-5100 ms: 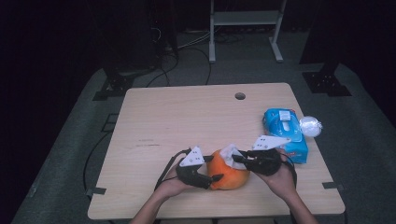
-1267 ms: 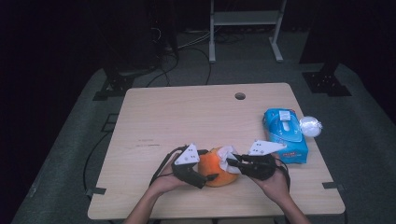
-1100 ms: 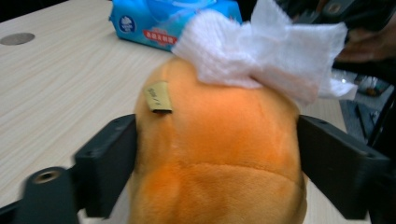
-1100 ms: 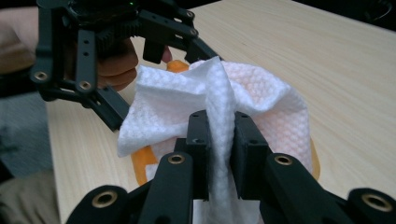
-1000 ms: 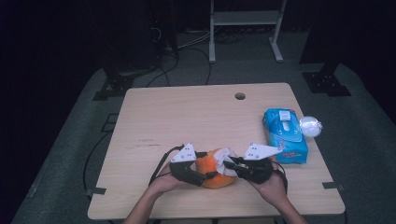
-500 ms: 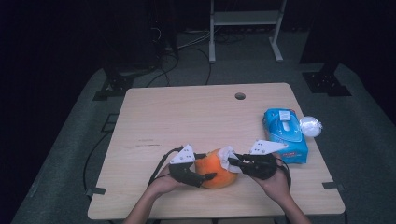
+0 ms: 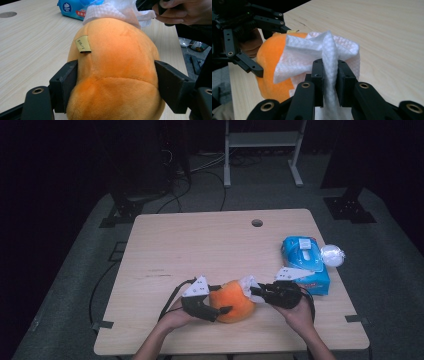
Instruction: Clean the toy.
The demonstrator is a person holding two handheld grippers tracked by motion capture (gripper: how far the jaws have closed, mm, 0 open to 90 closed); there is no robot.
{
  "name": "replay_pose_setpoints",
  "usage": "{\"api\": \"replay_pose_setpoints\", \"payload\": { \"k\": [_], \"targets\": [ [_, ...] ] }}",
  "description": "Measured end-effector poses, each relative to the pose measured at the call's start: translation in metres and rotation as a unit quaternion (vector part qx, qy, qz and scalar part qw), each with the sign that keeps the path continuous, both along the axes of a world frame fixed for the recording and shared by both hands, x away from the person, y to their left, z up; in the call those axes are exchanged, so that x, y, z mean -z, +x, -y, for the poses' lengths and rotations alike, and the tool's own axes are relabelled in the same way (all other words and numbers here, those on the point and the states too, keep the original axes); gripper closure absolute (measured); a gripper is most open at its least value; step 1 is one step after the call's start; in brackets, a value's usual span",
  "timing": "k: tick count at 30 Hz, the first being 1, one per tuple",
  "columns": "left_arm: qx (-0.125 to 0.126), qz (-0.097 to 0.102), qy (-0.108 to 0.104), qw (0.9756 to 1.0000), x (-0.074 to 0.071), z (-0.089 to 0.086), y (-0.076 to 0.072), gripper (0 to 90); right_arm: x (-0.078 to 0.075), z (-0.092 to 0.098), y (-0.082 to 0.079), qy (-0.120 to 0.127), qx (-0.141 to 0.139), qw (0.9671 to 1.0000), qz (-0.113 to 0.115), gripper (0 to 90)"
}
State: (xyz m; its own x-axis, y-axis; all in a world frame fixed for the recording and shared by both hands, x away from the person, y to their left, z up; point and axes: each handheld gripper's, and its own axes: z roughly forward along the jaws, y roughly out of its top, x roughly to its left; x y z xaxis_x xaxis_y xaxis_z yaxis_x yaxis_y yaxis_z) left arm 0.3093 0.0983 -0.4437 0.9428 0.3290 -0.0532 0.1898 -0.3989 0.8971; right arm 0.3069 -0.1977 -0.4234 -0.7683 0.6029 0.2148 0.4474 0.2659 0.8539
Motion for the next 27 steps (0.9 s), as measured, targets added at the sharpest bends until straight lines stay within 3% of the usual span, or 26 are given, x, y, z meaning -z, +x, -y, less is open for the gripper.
{"api": "replay_pose_setpoints", "payload": {
  "k": [2,3,6,10,13,19,21,24,27],
  "targets": [
    [0.000,0.000,0.001,1.0000,0.000,0.000,0.000,23.5,0.002,0.002,0.001,0.003,0.004,1.0000,-0.009,77.2],
    [0.000,0.000,0.002,1.0000,0.000,0.000,0.000,23.5,0.007,0.007,0.004,-0.015,0.019,0.9996,-0.018,77.2],
    [0.001,0.001,0.002,1.0000,0.000,0.000,0.000,23.4,0.011,0.011,0.008,-0.019,0.031,0.9989,-0.028,77.2],
    [0.004,0.003,0.000,1.0000,0.000,0.000,-0.001,23.2,0.002,0.005,0.003,-0.007,0.022,0.9997,-0.002,77.2],
    [0.006,0.004,0.003,1.0000,0.000,0.000,-0.001,23.3,0.001,0.002,0.002,-0.009,0.016,0.9998,0.001,77.2],
    [0.009,0.009,0.005,0.9999,0.000,0.001,-0.003,23.2,0.012,0.011,0.010,-0.015,0.036,0.9985,-0.039,77.1],
    [0.013,0.010,0.006,0.9998,0.000,0.002,-0.003,23.2,0.008,0.009,0.009,-0.013,0.036,0.9988,-0.031,77.1],
    [0.023,0.015,0.007,0.9996,0.001,0.004,-0.004,23.2,-0.003,0.004,0.006,0.008,0.022,0.9997,-0.009,77.1],
    [0.026,0.018,0.010,0.9995,0.001,0.005,-0.005,23.2,-0.001,0.000,0.006,0.001,0.015,0.9999,-0.007,77.0]
  ]
}}
